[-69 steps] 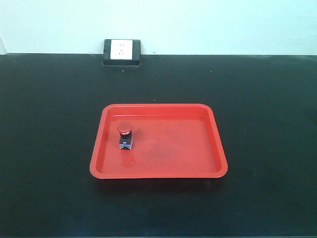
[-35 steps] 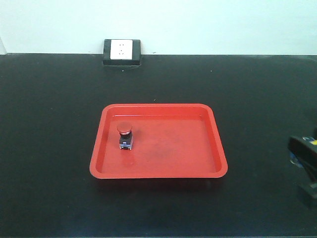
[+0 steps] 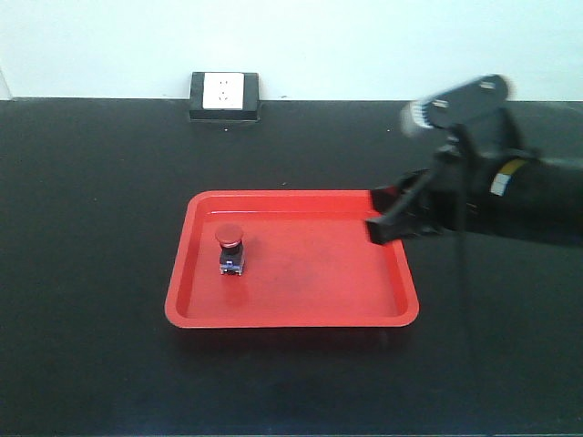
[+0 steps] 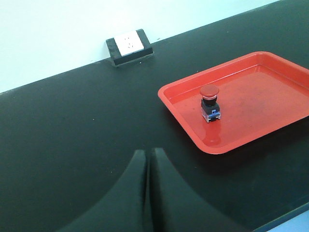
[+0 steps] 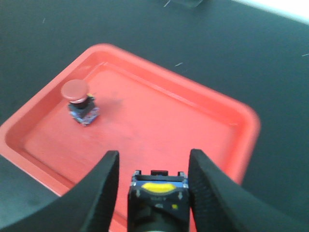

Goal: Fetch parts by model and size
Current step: 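Move the right gripper over the tray beside the red button, then lower the right gripper and release the yellow button in the tray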

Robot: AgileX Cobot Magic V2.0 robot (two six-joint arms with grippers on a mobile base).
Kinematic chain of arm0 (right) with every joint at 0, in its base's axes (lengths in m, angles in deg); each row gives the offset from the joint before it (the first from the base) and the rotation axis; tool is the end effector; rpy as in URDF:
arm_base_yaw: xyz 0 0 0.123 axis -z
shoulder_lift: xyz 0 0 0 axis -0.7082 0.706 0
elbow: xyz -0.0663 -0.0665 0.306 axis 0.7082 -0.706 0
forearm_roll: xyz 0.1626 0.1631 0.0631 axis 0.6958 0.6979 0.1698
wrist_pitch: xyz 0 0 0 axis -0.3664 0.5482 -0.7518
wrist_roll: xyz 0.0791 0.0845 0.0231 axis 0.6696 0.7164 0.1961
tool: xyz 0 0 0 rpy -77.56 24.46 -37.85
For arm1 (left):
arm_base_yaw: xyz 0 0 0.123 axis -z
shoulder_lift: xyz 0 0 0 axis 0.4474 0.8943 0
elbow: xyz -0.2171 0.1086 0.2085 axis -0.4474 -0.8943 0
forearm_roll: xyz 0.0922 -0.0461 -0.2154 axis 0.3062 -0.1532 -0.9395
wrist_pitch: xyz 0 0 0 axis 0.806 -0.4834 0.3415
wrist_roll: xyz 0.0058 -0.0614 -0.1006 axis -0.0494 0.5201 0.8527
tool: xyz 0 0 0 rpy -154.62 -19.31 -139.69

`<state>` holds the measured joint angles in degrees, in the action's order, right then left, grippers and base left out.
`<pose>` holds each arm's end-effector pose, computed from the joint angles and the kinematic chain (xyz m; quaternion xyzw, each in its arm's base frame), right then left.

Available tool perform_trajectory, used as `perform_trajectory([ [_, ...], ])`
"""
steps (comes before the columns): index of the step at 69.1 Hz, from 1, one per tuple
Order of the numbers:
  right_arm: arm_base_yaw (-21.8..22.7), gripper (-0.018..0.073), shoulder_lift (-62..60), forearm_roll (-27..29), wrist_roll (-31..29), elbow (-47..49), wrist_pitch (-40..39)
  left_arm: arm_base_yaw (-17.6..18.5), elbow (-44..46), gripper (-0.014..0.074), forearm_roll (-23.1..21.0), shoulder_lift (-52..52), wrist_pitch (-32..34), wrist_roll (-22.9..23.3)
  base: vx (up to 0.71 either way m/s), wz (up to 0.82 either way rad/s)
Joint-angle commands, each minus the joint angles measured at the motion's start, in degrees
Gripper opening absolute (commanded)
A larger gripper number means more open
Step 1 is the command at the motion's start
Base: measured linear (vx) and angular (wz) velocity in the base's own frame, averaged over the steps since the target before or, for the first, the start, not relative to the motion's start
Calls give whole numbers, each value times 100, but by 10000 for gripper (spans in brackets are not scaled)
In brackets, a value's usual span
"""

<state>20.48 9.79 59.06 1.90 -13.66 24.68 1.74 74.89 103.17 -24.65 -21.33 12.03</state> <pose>0.2620 0.1280 0.3379 -0.2365 0.8576 0.1069 0.4441 0.0105 0.0238 0.3153 0.1976 0.7759 -0.0083 0.5990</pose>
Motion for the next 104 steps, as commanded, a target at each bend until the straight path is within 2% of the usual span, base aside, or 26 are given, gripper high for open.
perform_trajectory([
  [1, -57, -5, 644, 61, 409, 808, 42, 12, 102, -8, 39, 80, 356, 13, 0, 0],
  [7, -42, -5, 1294, -68, 980, 1422, 585, 12, 102, -8, 45, 80, 353, 13, 0, 0],
  [18, -42, -5, 2420, -935, 2029, 2608, 2000, 12, 102, -6, 45, 80, 348, 13, 0, 0],
  [29, -42, -5, 3191, -1602, 2557, 3352, 2610, 12, 102, -6, 45, 80, 348, 13, 0, 0],
  [59, -42, -2, 4181, -1512, 2590, 3682, 2405, 12, 102, -6, 45, 80, 336, 13, 0, 0],
  [87, -42, 1, 4285, -1552, 2545, 3672, 2264, 12, 102, -6, 45, 80, 44, 13, 0, 0],
  [95, -42, 34, 4285, -1552, 2545, 3672, 2303, 12, 102, -6, 39, 80, 28, 13, 0, 0],
  [104, -42, 131, 4285, -1547, 2545, 3672, 2310, 12, 102, -6, 39, 80, 28, 13, 0, 0],
])
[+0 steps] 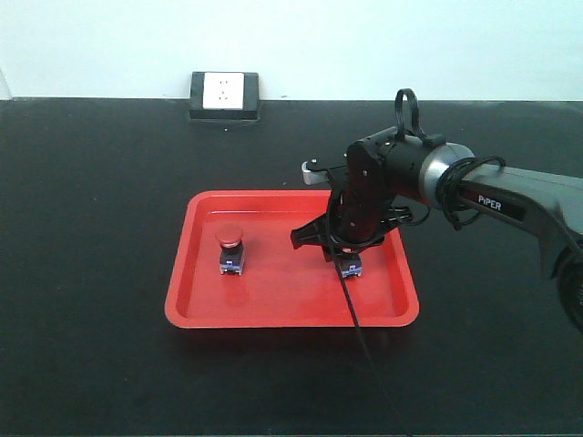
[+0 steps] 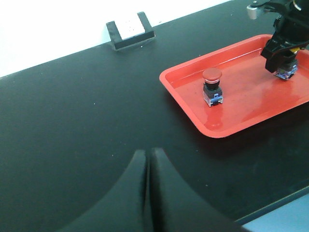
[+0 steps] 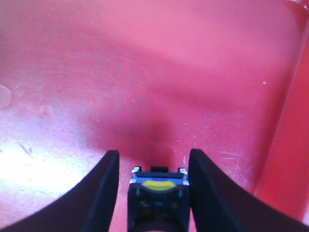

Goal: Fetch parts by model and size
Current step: 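Lower the right gripper and release the yellow button in the tray, then lift the right gripper and withdraw it from the tray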

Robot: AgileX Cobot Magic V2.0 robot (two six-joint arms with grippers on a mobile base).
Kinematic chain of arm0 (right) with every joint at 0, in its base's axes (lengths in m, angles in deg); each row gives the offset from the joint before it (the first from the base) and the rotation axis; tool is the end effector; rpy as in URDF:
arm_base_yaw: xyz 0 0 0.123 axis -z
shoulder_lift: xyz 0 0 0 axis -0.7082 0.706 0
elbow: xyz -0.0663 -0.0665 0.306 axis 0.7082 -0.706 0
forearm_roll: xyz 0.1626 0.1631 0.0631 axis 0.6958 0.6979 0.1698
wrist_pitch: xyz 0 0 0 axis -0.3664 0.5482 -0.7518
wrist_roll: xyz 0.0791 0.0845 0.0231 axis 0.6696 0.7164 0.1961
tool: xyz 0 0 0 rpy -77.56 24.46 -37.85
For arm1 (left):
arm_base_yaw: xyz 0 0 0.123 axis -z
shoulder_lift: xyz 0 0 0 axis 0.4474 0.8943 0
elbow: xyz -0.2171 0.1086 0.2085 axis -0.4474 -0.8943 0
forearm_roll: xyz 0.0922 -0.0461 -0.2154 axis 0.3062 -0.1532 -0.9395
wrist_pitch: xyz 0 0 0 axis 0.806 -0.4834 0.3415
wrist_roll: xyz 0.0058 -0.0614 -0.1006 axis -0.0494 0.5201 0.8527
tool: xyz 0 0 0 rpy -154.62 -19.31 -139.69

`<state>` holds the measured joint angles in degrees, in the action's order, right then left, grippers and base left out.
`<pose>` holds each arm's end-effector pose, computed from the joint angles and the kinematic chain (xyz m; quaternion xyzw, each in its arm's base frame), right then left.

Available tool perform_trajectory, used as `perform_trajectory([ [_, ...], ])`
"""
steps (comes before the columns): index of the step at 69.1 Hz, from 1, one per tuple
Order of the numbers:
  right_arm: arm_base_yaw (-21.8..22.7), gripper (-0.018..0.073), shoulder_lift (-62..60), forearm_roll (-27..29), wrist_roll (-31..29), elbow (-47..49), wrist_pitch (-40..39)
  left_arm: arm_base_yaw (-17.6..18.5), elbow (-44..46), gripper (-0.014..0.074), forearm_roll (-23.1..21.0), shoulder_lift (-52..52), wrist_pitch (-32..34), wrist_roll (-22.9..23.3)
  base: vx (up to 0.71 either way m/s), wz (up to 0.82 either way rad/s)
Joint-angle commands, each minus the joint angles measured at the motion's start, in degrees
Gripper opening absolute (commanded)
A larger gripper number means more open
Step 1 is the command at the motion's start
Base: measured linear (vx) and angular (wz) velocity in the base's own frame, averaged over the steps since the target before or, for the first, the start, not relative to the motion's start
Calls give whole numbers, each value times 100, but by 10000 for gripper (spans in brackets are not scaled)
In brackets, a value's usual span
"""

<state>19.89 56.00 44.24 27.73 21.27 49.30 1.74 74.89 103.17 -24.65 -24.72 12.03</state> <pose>0.4226 0.1897 0.1808 -0.1334 0.9777 0.0137 0.1616 0.0090 0.0262 0.3089 0.1971 0.7933 -0.0016 0.5760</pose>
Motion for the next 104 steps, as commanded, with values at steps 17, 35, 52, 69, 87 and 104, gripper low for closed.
perform_trajectory([
  [17, 16, 462, -337, -65, -56, 179, -147, 12, 102, -6, 39, 80, 367, 13, 0, 0],
  [35, -2, 674, -363, -65, -56, 179, -170, 12, 102, -6, 34, 80, 367, 13, 0, 0],
  [52, -2, 654, -570, -15, -191, 179, -252, 12, 102, -6, 29, 80, 367, 13, 0, 0],
  [69, -2, 627, -911, -10, -184, 123, -296, 12, 102, -6, 28, 80, 324, 13, 0, 0],
  [87, -2, 590, -1954, -40, 14, -1402, -1541, 12, 102, -6, 28, 80, 246, 13, 0, 0],
  [104, -2, 543, -3667, -329, 52, -2812, -2767, 12, 102, -6, 28, 80, 263, 13, 0, 0],
])
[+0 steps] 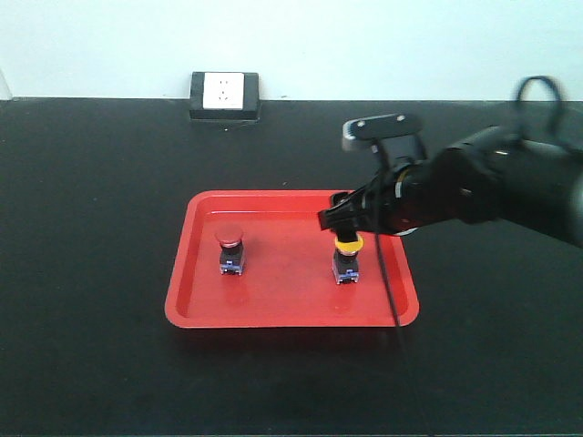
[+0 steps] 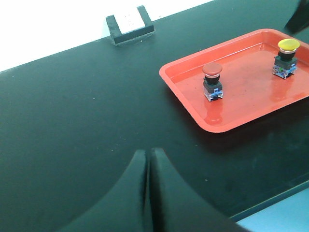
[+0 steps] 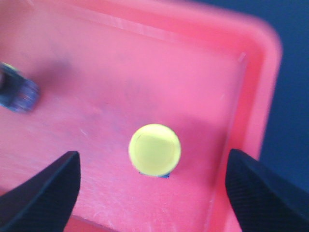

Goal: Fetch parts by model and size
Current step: 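Lift the right gripper and withdraw it from the tray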

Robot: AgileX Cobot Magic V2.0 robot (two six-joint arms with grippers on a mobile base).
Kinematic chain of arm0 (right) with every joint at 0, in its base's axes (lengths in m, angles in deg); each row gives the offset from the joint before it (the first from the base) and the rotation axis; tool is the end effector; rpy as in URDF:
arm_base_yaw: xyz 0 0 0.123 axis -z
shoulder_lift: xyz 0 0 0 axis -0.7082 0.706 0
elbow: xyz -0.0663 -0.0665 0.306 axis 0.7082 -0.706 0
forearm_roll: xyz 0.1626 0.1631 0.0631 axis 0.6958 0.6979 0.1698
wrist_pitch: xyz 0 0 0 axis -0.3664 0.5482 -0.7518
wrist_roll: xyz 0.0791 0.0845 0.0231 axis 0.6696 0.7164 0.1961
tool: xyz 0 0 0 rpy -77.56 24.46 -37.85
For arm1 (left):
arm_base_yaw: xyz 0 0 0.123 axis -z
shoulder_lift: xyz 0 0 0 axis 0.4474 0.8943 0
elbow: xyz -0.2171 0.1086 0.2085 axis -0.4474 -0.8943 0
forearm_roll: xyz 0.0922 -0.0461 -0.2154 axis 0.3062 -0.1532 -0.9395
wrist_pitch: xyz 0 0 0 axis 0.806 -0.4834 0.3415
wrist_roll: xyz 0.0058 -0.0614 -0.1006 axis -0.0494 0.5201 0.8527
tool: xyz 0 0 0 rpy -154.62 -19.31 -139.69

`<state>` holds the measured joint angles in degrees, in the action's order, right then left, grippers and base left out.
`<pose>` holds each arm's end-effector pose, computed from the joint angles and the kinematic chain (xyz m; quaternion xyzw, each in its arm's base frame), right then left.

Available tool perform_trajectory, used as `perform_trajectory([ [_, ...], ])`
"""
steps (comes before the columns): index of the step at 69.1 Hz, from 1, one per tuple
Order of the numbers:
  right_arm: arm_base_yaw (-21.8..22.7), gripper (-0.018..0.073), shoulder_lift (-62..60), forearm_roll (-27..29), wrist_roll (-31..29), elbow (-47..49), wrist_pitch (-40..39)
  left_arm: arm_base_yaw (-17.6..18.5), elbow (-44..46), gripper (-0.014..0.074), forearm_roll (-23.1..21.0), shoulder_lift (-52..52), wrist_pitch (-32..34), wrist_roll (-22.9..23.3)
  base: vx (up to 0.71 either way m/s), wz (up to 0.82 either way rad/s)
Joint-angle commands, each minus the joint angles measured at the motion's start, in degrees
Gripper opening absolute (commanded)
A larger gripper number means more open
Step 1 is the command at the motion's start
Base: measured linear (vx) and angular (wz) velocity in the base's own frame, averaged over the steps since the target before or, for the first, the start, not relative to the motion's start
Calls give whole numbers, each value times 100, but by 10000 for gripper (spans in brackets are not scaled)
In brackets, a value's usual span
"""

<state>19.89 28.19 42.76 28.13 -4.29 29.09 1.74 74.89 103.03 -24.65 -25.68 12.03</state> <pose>0.3347 0.1503 0.2773 -0.1393 0.9267 0.0718 0.3415 0.0084 0.0267 0.3070 0.1969 0.7983 -0.0009 0.5692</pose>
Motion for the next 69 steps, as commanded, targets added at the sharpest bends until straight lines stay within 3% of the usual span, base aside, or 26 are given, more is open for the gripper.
perform_trajectory([
  [1, -2, 536, -993, -193, 12, -326, -800, 12, 102, -6, 42, 80, 359, 13, 0, 0],
  [17, -2, 397, -2759, -426, 12, -1477, -1474, 12, 102, -6, 42, 80, 364, 13, 0, 0],
  [38, -2, -14, -4931, -426, 6, -3087, -1751, 12, 102, -6, 42, 80, 454, 13, 0, 0],
  [55, -2, -9, -6390, -426, -172, -4058, -1751, 12, 102, -6, 42, 80, 623, 13, 0, 0],
  [69, -2, -9, -6889, -421, -178, -4246, -1695, 12, 102, -6, 42, 80, 658, 13, 0, 0],
])
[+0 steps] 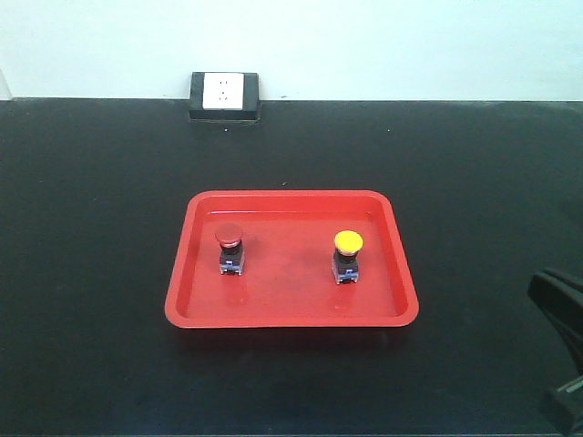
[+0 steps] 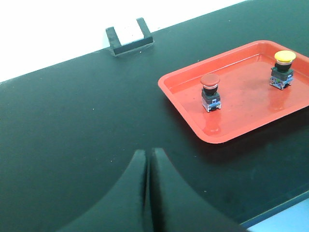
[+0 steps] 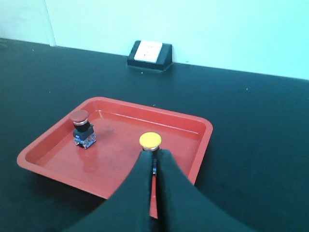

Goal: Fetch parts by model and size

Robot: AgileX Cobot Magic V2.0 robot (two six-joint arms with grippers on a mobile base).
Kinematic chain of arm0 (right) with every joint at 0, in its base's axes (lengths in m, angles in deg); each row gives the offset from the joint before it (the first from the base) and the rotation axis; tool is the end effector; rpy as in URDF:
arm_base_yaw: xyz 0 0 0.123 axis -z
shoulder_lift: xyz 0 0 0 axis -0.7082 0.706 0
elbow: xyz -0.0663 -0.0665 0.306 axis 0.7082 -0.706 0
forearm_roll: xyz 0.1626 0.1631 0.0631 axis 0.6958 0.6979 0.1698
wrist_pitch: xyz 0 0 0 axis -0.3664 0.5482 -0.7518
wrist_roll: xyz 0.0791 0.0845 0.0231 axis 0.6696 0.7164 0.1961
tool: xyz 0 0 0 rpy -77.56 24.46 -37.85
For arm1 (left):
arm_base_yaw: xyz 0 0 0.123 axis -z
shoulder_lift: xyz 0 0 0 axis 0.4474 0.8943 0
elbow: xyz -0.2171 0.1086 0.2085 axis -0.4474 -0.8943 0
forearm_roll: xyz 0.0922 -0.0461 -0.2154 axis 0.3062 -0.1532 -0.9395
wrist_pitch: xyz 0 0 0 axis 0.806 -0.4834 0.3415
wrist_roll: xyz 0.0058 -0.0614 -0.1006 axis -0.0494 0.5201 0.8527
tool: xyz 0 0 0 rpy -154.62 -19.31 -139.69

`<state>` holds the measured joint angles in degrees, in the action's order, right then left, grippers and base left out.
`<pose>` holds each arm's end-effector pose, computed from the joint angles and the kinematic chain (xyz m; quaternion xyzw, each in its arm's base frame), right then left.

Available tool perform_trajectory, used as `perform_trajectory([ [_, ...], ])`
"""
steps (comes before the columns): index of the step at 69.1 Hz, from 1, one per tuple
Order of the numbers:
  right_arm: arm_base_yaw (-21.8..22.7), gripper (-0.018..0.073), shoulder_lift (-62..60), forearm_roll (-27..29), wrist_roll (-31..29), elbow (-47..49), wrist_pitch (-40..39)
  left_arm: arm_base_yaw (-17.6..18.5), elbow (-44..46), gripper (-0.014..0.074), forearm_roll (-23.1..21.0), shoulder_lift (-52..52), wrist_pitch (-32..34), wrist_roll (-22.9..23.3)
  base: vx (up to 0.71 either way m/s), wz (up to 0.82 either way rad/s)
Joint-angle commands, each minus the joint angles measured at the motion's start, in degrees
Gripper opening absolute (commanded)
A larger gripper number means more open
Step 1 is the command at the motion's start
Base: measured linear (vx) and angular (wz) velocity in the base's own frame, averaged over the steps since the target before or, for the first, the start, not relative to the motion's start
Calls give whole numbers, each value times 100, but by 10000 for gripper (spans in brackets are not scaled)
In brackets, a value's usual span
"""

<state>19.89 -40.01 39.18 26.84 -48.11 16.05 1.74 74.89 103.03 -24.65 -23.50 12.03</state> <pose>0.0779 0.0310 0.3029 -0.1451 0.7622 0.1299 0.6174 0.0095 0.0251 0.3111 0.1973 0.7873 -0.0052 0.5841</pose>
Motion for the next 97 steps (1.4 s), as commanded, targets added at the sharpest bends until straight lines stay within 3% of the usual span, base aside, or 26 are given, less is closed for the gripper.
perform_trajectory([
  [1, -2, -9, -74, -62, -49, 137, -391, 12, 102, -6, 42, 80, 431, 13, 0, 0],
  [53, -2, -9, -75, -25, -55, 137, -380, 12, 102, -6, 58, 80, 426, 13, 0, 0],
  [61, -2, -9, -75, -25, -55, 137, -380, -33, 109, -6, -83, 80, 813, 23, 0, 0],
  [75, -2, -9, -75, -25, -55, 137, -380, -816, -71, -6, -796, 80, 1710, 10, 0, 0],
  [97, -2, -9, -75, -25, -55, 137, -380, -2070, -1554, -6, -1832, -560, 2810, -53, 0, 0],
])
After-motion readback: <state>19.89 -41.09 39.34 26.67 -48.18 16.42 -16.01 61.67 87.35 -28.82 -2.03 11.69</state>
